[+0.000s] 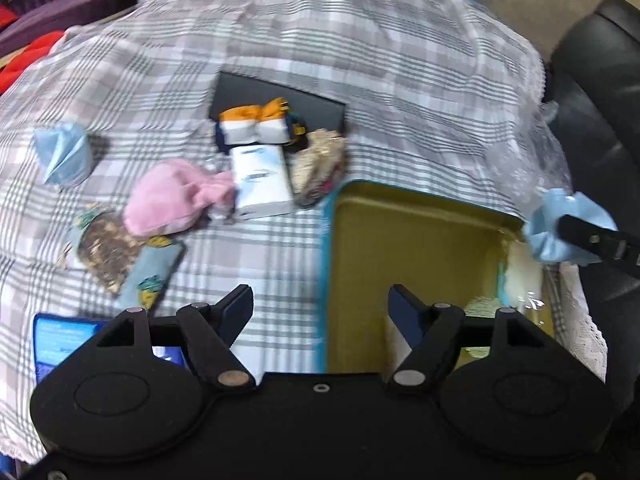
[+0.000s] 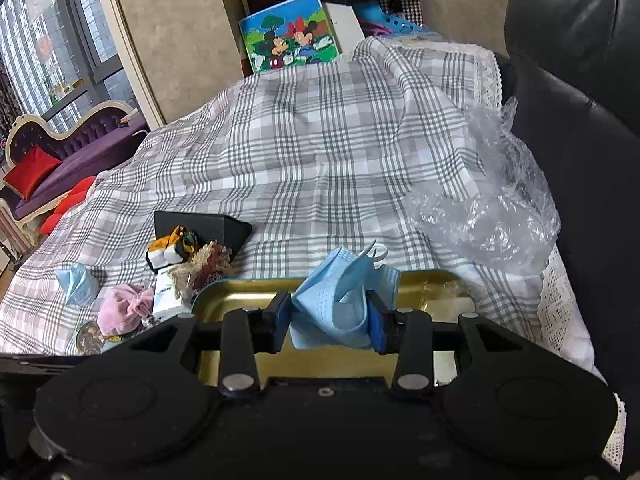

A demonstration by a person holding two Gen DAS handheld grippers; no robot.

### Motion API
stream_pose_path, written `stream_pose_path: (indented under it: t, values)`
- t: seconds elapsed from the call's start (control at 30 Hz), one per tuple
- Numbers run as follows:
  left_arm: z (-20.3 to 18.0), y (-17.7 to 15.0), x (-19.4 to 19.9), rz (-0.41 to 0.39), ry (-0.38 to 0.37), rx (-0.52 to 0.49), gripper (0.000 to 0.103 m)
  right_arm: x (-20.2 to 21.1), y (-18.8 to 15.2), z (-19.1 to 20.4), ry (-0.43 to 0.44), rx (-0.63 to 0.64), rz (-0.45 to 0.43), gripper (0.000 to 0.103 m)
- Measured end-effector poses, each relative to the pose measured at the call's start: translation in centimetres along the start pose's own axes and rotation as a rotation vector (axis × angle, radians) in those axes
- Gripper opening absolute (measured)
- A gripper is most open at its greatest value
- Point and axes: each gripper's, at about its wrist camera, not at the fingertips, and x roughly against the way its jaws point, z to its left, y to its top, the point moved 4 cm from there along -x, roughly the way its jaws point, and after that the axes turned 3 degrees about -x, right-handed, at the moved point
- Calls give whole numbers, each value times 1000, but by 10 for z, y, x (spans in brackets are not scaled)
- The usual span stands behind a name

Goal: Organize soft objects
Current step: 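Release the tissue pack into the tray while the right gripper drops the mask, then move both grippers back from the tray toward the remaining items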

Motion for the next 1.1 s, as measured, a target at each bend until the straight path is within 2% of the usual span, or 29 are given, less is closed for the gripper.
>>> stream_pose_path:
  t: [0.07, 0.13, 0.2, 0.5, 0.6, 0.83, 1.1]
  values:
    - [11, 0, 0, 7, 10, 29, 70, 1, 3, 2, -4, 4, -8, 49]
    - [20, -1, 0, 15, 16, 51, 70, 3, 5, 3, -6, 8, -19, 66]
    - [29, -2, 1, 19, 18, 70, 70, 6, 6, 5, -8, 10, -37, 77]
    - [54, -1, 19, -7, 33, 126, 71, 14, 1, 15, -16, 40, -40, 77]
    - [64, -1, 26, -17, 36, 146, 76, 11, -2, 19, -14, 42, -20, 77]
    - [89, -4, 39, -38, 47, 187, 76, 5, -14, 33, 1, 62, 24, 77]
    - [122, -12, 56, -75, 103, 212, 76, -12, -27, 62, 29, 99, 71, 77]
